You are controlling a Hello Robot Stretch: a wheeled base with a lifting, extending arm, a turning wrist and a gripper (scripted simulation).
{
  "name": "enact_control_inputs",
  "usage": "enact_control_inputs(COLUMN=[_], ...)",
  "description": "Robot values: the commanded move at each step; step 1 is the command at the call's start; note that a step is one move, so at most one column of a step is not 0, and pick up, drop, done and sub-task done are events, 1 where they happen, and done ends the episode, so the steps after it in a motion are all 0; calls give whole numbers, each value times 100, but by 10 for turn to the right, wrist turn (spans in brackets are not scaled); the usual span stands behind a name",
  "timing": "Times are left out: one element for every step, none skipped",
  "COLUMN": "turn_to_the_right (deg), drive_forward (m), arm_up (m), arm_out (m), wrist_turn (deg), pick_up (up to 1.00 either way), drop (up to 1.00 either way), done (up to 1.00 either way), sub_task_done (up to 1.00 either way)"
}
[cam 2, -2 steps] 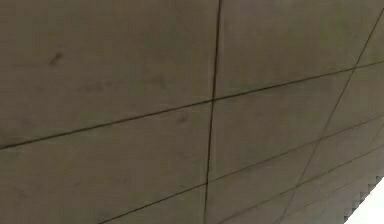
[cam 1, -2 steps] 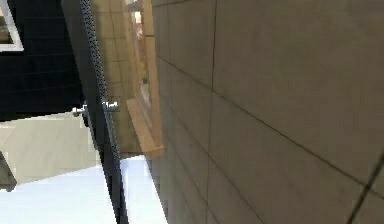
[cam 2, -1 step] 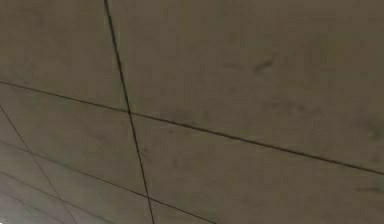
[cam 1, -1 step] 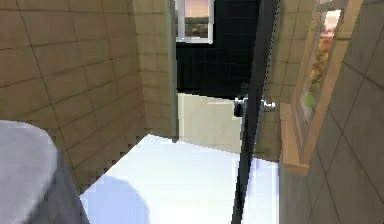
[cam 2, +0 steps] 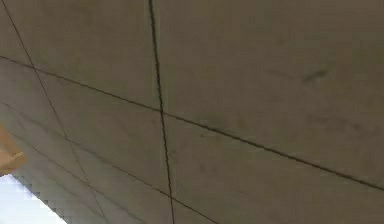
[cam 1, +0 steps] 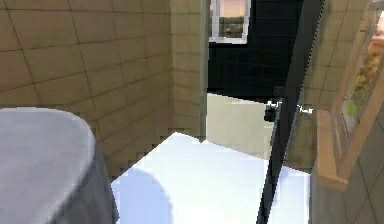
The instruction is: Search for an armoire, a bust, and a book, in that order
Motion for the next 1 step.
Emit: enact_control_inputs(turn_to_the_right=[0], drive_forward=[100], arm_up=[0], arm_out=[0], wrist_turn=[0], pick_up=[0], drop=[0], done=[0], sub_task_done=[0])
